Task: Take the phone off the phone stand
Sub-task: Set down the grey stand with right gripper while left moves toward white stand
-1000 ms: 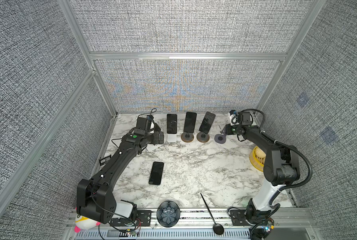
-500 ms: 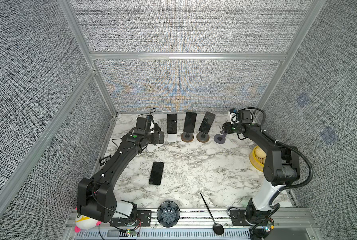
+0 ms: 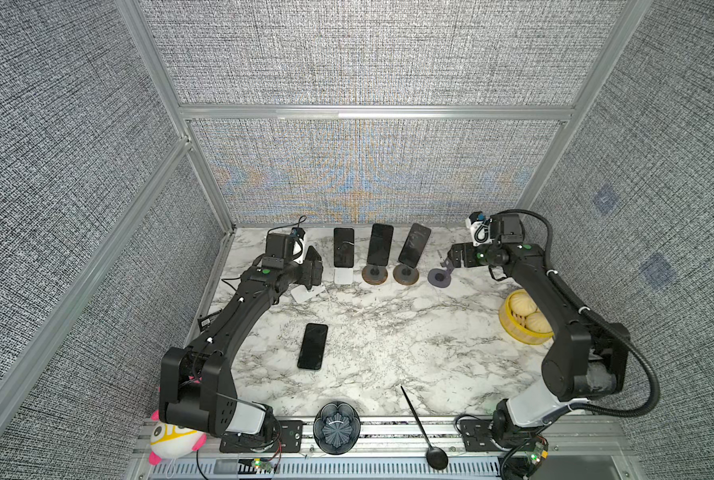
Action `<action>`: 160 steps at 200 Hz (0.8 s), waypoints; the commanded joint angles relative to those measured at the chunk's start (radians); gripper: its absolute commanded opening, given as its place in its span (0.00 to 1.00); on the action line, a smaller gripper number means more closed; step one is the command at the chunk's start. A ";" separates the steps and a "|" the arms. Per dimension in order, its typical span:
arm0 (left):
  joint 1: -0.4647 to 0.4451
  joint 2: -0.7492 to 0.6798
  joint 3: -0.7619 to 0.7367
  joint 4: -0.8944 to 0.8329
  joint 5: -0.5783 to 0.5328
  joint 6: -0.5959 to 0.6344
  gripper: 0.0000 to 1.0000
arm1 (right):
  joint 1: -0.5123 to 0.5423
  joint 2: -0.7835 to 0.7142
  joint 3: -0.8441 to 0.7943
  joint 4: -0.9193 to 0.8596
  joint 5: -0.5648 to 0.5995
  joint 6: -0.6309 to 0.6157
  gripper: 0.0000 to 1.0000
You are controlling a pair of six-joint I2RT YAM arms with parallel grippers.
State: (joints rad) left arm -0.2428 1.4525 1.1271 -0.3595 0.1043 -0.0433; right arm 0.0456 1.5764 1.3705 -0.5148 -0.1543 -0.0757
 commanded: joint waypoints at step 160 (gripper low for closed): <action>0.142 0.258 0.241 -0.073 0.440 0.421 0.99 | 0.065 -0.267 -0.152 -0.174 -0.191 0.091 0.99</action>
State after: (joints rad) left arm -0.1059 1.6936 1.3518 -0.4072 0.5034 0.3275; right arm 0.1040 1.3060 1.2137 -0.6636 -0.3454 0.0063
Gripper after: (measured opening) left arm 0.986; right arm 0.989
